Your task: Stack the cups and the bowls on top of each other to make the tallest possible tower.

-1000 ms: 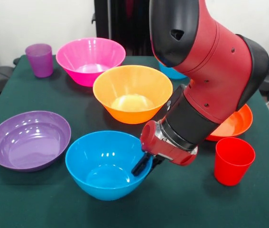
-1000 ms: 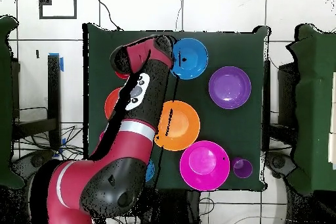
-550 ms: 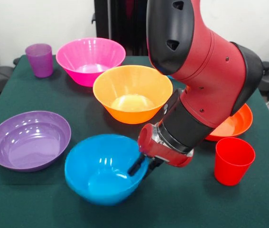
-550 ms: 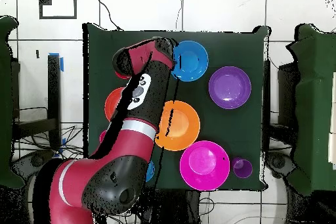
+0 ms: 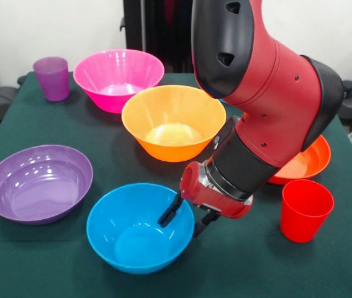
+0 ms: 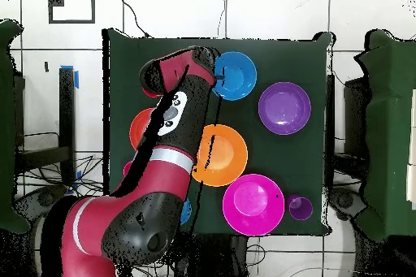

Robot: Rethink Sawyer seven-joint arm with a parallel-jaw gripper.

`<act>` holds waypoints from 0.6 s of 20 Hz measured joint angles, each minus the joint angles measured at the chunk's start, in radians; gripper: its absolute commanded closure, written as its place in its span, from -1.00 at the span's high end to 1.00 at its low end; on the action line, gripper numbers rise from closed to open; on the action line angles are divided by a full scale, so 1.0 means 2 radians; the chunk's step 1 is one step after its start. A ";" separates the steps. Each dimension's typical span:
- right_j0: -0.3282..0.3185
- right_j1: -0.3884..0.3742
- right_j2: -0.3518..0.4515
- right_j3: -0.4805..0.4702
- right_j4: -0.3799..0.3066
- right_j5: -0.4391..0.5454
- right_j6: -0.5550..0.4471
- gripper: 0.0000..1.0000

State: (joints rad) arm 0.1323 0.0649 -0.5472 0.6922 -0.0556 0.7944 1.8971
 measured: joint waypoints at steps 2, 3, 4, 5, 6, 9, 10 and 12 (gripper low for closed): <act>0.000 0.000 -0.001 0.000 0.000 0.000 0.000 1.00; 0.000 0.000 -0.001 0.000 0.000 0.000 0.000 1.00; 0.000 0.000 -0.001 0.000 0.000 0.000 0.000 1.00; 0.000 0.000 -0.001 0.000 0.000 0.000 0.000 1.00; 0.000 0.000 -0.002 0.000 0.000 0.000 0.000 1.00; 0.000 0.000 -0.003 0.000 0.000 0.000 0.000 1.00; 0.000 0.000 -0.003 0.000 0.000 0.000 0.000 1.00; 0.000 0.000 -0.003 0.000 0.000 0.000 0.000 1.00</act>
State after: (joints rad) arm 0.1323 0.0648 -0.5538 0.6922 -0.0556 0.7944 1.8971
